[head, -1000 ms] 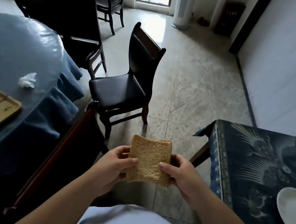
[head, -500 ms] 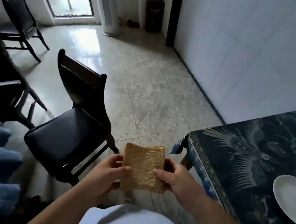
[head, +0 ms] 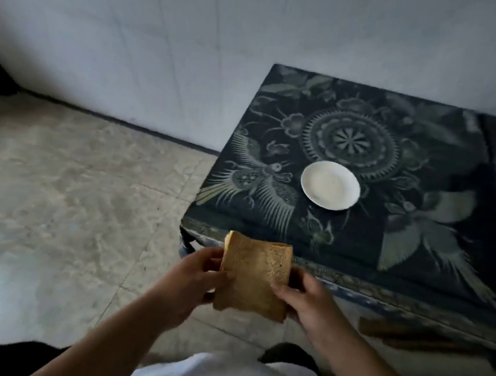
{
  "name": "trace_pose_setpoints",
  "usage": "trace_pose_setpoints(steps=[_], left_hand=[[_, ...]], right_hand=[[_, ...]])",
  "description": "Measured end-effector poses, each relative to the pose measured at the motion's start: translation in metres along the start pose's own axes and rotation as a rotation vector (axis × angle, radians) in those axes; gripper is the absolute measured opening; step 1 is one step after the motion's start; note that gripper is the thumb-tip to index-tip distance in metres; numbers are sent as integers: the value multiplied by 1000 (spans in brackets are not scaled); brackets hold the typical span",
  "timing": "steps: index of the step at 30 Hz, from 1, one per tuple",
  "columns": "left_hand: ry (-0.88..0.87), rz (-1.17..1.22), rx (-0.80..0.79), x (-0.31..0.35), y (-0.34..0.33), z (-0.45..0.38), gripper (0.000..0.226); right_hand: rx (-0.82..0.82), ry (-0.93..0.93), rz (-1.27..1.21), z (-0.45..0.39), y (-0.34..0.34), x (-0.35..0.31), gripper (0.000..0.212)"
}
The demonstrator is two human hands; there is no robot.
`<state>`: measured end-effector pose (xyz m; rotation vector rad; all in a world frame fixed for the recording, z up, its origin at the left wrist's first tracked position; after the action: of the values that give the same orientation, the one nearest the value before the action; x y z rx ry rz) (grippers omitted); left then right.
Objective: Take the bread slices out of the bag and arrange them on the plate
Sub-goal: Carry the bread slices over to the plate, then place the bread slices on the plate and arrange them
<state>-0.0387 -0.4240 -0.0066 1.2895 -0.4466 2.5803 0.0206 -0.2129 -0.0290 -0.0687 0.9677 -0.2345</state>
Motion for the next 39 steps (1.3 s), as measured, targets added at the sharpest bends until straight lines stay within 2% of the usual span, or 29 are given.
trace_pose_setpoints(steps=[4, 7, 12, 19, 30, 35, 39], left_hand=[[67, -119, -171, 13, -41, -32, 32], [91, -191, -206, 20, -65, -55, 34], [109, -216, -182, 22, -91, -85, 32], [62, -256, -131, 38, -108, -126, 33], [104, -206, -150, 54, -145, -180, 32], [88, -278, -127, 72, -151, -225, 42], [34, -347, -72, 85, -162, -268, 52]], right_hand=[[168, -2, -171, 16, 37, 8, 37], [234, 4, -200, 15, 57, 7, 38], [228, 9, -174, -4, 90, -7, 24], [162, 8, -88, -39, 119, -36, 27], [204, -29, -77, -87, 168, -56, 25], [274, -5, -42, -121, 182, -72, 28], [319, 16, 32, -150, 200, -90, 21]])
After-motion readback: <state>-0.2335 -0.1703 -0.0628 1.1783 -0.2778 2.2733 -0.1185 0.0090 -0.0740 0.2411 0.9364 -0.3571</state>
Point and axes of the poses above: each hand's wrist, its own z-axis away from the middle knuckle, its own y-axis out of the back of the hand, x = y × z, the point moved 3 cm from there along -z, towards the middle knuckle
